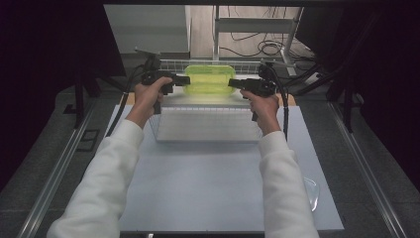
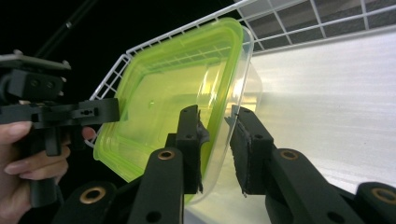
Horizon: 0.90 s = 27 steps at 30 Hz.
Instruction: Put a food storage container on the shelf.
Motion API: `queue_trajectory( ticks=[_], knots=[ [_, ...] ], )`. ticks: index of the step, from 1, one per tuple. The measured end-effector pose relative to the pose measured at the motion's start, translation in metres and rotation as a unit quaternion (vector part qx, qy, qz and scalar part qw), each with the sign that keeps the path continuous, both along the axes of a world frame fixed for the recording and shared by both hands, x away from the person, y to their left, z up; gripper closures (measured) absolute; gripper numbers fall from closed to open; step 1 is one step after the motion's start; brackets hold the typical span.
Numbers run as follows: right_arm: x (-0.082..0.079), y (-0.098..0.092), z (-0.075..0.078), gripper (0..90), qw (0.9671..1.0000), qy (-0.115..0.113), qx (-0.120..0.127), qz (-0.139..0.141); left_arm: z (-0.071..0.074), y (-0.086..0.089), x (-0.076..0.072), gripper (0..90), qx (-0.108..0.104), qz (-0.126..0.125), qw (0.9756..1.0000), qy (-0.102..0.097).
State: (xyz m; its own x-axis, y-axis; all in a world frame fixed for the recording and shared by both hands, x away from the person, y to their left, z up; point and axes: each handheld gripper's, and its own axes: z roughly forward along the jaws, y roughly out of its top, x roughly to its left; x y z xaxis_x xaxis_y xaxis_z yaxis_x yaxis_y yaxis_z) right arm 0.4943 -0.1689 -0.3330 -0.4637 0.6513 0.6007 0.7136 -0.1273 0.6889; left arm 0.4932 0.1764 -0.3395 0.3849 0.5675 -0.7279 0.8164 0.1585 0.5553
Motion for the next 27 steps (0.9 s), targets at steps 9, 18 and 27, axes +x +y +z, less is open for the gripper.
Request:
queue_trajectory(
  ticks=[9, 18, 27],
  knots=[
    [0.006, -0.001, -0.008, 68.1, 0.9988, 0.015, 0.042, -0.017, -0.007, 0.002, 0.008, 70.1, -0.021, -0.006, 0.9997, 0.014],
    [-0.003, -0.001, -0.004, 38.2, 0.9979, -0.033, 0.039, -0.039, 0.001, -0.002, -0.007, 29.5, 0.024, 0.018, 0.9970, -0.071],
    [-0.030, -0.006, 0.018, 32.7, 0.9954, -0.086, -0.018, -0.040, 0.018, 0.008, -0.043, 17.9, 0.045, 0.001, 0.9881, -0.147]
  ],
)
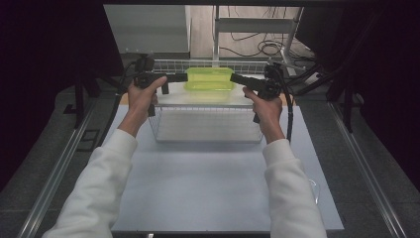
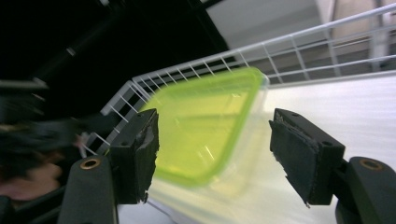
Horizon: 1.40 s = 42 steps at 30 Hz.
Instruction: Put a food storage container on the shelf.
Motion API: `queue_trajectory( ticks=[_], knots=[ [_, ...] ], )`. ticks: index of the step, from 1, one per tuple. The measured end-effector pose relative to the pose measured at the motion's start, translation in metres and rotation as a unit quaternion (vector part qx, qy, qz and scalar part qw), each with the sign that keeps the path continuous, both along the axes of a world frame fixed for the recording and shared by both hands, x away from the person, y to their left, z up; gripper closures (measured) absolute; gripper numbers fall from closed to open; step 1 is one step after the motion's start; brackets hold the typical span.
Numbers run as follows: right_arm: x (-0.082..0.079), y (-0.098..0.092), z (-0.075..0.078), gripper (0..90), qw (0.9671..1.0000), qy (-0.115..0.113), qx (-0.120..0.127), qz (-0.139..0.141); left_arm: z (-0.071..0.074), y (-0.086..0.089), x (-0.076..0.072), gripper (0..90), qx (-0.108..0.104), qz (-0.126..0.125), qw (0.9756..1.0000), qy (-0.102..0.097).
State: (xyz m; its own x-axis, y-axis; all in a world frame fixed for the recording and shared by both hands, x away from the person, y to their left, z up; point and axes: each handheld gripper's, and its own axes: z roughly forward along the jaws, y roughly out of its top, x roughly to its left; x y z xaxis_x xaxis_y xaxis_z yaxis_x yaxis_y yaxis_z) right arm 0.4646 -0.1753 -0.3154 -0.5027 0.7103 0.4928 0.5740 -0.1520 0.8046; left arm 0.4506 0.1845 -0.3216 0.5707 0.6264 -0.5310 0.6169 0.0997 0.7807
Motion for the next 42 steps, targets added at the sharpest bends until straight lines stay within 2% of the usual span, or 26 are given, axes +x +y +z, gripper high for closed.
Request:
queue_trajectory(
  ticks=[2, 3, 4, 6, 8, 12, 13, 14, 15, 21, 25, 26, 29, 30, 31, 34, 35, 36, 42],
  knots=[
    [-0.007, -0.002, 0.003, 32.5, 0.9995, 0.001, -0.032, 0.007, 0.000, 0.002, -0.010, 17.3, 0.022, -0.001, 0.9997, -0.009],
    [-0.011, -0.003, 0.004, 32.5, 0.9990, -0.004, -0.043, 0.009, 0.000, 0.002, -0.010, 16.9, 0.022, -0.001, 0.9997, -0.009],
    [-0.016, -0.004, 0.005, 32.0, 0.9986, -0.001, -0.052, 0.012, -0.002, 0.004, -0.020, 17.3, 0.051, -0.004, 0.9985, -0.019],
    [-0.026, -0.005, 0.006, 31.3, 0.9968, 0.008, -0.078, 0.016, -0.003, 0.007, -0.032, 17.0, 0.061, -0.012, 0.9978, -0.024],
    [-0.039, -0.006, 0.006, 30.8, 0.9946, 0.007, -0.100, 0.024, -0.005, 0.011, -0.046, 17.0, 0.072, -0.010, 0.9967, -0.035],
    [-0.061, -0.012, 0.002, 30.5, 0.9917, 0.009, -0.114, 0.058, -0.012, 0.017, -0.074, 17.9, 0.087, -0.008, 0.9947, -0.054],
    [-0.066, -0.013, 0.000, 30.5, 0.9905, 0.012, -0.121, 0.065, -0.014, 0.017, -0.080, 18.4, 0.091, -0.008, 0.9941, -0.058],
    [-0.071, -0.014, -0.002, 30.6, 0.9890, 0.012, -0.129, 0.071, -0.014, 0.017, -0.080, 18.7, 0.091, -0.008, 0.9941, -0.058],
    [-0.077, -0.015, -0.004, 30.5, 0.9871, 0.011, -0.139, 0.078, -0.020, 0.018, -0.092, 18.8, 0.101, -0.010, 0.9931, -0.060],
    [-0.105, -0.022, -0.019, 29.7, 0.9801, 0.015, -0.173, 0.096, -0.045, 0.017, -0.123, 18.8, 0.118, -0.030, 0.9912, -0.052],
    [-0.121, -0.031, -0.034, 29.5, 0.9770, 0.019, -0.187, 0.101, -0.067, 0.010, -0.136, 18.7, 0.146, -0.038, 0.9875, -0.044],
    [-0.124, -0.033, -0.039, 29.5, 0.9760, 0.021, -0.190, 0.104, -0.071, 0.008, -0.140, 18.6, 0.156, -0.038, 0.9860, -0.044],
    [-0.134, -0.038, -0.051, 29.4, 0.9721, 0.030, -0.203, 0.113, -0.083, 0.004, -0.149, 19.0, 0.164, -0.048, 0.9844, -0.041],
    [-0.138, -0.041, -0.055, 29.4, 0.9712, 0.034, -0.205, 0.116, -0.086, 0.002, -0.153, 18.9, 0.178, -0.051, 0.9816, -0.045],
    [-0.140, -0.043, -0.058, 29.4, 0.9703, 0.037, -0.208, 0.118, -0.089, 0.000, -0.156, 19.1, 0.180, -0.053, 0.9812, -0.046],
    [-0.146, -0.051, -0.070, 29.8, 0.9674, 0.049, -0.218, 0.120, -0.097, -0.001, -0.162, 19.4, 0.170, -0.060, 0.9830, -0.037],
    [-0.148, -0.053, -0.074, 30.2, 0.9669, 0.053, -0.217, 0.123, -0.100, -0.001, -0.164, 19.5, 0.175, -0.059, 0.9821, -0.035],
    [-0.149, -0.056, -0.078, 30.3, 0.9660, 0.058, -0.219, 0.124, -0.102, -0.003, -0.165, 19.6, 0.190, -0.058, 0.9793, -0.037],
    [-0.152, -0.062, -0.091, 31.4, 0.9603, 0.071, -0.230, 0.140, -0.115, -0.002, -0.169, 19.8, 0.193, -0.063, 0.9789, -0.019]
  ],
)
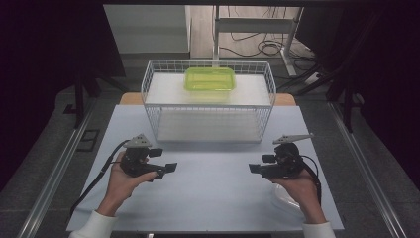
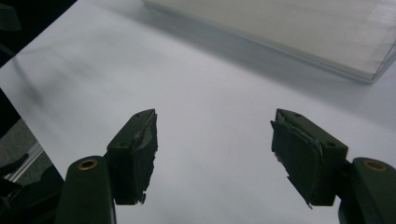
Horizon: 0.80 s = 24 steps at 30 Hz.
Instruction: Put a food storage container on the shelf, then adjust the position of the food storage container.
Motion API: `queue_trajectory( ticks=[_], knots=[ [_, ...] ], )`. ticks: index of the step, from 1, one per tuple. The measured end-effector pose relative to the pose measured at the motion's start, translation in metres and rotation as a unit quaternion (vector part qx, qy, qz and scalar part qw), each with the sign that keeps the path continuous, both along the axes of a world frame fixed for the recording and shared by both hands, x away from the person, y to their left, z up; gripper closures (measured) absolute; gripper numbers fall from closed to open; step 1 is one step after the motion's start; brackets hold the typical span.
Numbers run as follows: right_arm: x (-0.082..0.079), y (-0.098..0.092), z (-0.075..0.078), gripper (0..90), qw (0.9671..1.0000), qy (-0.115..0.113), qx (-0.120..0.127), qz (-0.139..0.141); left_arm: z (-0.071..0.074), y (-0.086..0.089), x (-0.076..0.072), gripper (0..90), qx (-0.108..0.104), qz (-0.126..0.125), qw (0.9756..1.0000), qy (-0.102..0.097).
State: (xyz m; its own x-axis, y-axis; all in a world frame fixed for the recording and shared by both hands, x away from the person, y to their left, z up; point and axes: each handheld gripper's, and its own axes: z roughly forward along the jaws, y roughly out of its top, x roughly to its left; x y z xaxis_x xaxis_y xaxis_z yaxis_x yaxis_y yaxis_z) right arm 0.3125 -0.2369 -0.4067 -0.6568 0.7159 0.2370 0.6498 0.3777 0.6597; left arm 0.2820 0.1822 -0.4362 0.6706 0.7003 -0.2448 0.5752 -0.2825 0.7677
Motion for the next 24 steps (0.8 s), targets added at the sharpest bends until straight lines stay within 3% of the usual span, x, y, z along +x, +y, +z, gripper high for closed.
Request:
queue_trajectory(
  ticks=[12, 17, 24],
  knots=[
    [0.000, -0.001, -0.014, 33.9, 0.9998, 0.015, 0.001, 0.011, -0.010, 0.007, 0.000, 19.7, 0.005, 0.021, 0.9997, 0.009],
    [-0.001, -0.010, -0.015, 36.5, 0.9999, 0.013, -0.009, -0.002, -0.010, 0.007, -0.001, 19.3, 0.012, 0.027, 0.9995, 0.007],
    [-0.005, -0.032, -0.014, 48.0, 0.9990, 0.017, -0.024, -0.033, -0.015, 0.005, 0.000, 18.9, 0.018, 0.025, 0.9994, 0.013]
  ],
)
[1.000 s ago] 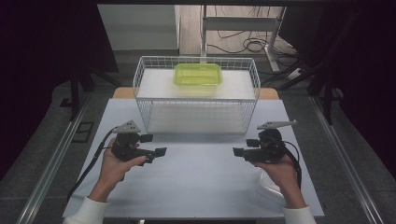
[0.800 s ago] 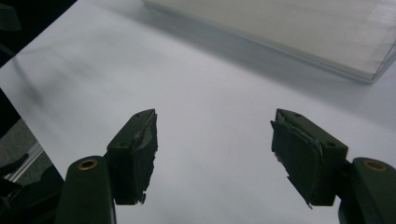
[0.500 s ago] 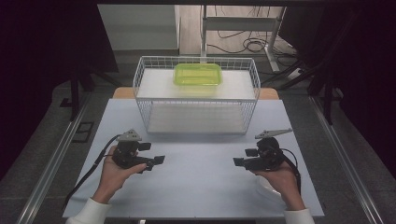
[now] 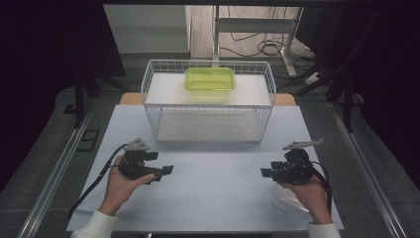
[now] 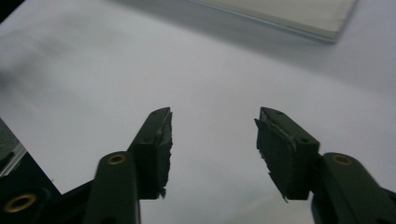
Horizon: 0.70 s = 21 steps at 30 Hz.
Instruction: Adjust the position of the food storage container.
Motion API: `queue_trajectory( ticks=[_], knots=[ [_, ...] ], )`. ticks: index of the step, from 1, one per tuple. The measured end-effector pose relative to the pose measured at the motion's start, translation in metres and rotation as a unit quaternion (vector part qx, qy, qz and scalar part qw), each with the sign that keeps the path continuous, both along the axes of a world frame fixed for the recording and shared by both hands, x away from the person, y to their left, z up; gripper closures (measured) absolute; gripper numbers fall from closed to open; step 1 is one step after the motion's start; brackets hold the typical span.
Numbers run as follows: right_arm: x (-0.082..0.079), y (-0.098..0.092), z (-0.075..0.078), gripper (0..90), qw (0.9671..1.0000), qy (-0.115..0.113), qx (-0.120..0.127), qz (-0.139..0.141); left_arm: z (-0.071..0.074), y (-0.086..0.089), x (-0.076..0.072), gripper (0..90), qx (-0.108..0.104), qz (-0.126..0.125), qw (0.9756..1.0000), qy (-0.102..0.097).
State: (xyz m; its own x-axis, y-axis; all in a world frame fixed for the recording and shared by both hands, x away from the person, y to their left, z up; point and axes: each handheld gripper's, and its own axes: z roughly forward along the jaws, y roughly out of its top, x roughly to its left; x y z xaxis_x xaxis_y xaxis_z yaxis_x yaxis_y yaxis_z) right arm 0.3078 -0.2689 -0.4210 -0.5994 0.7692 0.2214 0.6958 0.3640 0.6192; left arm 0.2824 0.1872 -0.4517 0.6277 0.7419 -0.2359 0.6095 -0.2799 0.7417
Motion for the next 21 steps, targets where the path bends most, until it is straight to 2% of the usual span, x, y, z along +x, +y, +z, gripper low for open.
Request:
queue_trajectory(
  ticks=[5, 10, 14, 17, 21],
  knots=[
    [-0.005, -0.020, 0.001, 56.3, 0.9993, 0.006, -0.027, -0.025, 0.000, -0.001, 0.001, 19.0, -0.006, 0.002, 1.0000, -0.002],
    [-0.011, -0.044, 0.004, 68.2, 0.9981, 0.007, -0.030, -0.054, -0.001, 0.000, 0.003, 19.0, -0.007, 0.001, 1.0000, -0.002],
    [-0.018, -0.065, 0.006, 80.3, 0.9956, 0.007, -0.041, -0.084, -0.002, -0.001, 0.003, 19.0, -0.007, 0.000, 1.0000, 0.001],
    [-0.021, -0.073, 0.005, 87.7, 0.9939, 0.019, -0.051, -0.096, -0.003, -0.003, 0.004, 19.1, -0.009, -0.003, 0.9999, 0.006],
    [-0.027, -0.083, 0.004, 89.2, 0.9915, 0.023, -0.057, -0.115, -0.004, -0.004, 0.004, 19.1, -0.004, -0.004, 1.0000, 0.007]
  ],
)
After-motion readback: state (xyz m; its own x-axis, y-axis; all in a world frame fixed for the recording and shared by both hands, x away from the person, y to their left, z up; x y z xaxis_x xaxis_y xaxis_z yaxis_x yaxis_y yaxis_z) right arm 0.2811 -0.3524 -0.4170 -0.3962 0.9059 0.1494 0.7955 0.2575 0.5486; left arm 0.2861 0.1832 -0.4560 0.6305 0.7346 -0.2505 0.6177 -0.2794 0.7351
